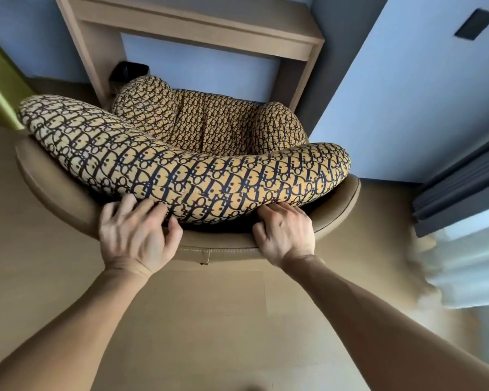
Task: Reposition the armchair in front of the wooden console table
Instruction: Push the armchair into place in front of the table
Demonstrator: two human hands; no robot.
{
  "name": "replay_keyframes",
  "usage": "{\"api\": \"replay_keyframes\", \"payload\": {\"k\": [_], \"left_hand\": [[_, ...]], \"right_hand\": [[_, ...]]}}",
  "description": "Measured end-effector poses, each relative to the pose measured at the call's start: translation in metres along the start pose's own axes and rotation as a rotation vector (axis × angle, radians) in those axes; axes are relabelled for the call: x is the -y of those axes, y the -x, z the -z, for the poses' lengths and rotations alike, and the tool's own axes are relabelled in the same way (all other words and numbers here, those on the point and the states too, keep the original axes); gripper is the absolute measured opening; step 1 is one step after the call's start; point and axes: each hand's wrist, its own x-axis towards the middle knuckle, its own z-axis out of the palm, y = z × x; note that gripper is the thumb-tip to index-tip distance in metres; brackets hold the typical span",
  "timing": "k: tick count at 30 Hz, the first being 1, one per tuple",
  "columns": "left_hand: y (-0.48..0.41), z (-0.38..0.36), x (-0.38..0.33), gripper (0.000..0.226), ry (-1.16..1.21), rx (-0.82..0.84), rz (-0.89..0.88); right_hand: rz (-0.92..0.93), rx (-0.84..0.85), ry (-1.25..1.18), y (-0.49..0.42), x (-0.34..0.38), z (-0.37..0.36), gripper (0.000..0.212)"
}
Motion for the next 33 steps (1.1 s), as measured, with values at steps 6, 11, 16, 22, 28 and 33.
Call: {"api": "replay_keyframes", "payload": {"k": [6,11,16,22,28,33], "left_hand": [[-0.01,-0.004,0.003,0.023,-0.011,-0.034,-0.012],[-0.014,-0.007,0.012,0.025,-0.004,-0.03,-0.004],[-0.021,-0.01,0.007,0.025,-0.012,-0.023,-0.008],[-0.031,-0.011,-0.003,0.023,-0.012,-0.015,-0.015],[-0.045,-0.018,-0.003,0.02,-0.007,-0.02,-0.015],[-0.061,-0.026,0.0,0.018,0.005,-0.032,-0.012]], "right_hand": [[-0.012,-0.078,-0.051,-0.002,0.004,-0.004,0.016],[-0.009,-0.089,-0.072,-0.007,0.009,-0.006,0.016],[0.0,-0.109,-0.074,-0.014,0.0,-0.004,0.017],[-0.003,-0.095,-0.086,-0.024,-0.012,-0.006,0.017],[-0.005,-0.094,-0.085,-0.04,-0.017,-0.01,0.017],[-0.011,-0.104,-0.071,-0.057,-0.021,-0.014,0.018]]}}
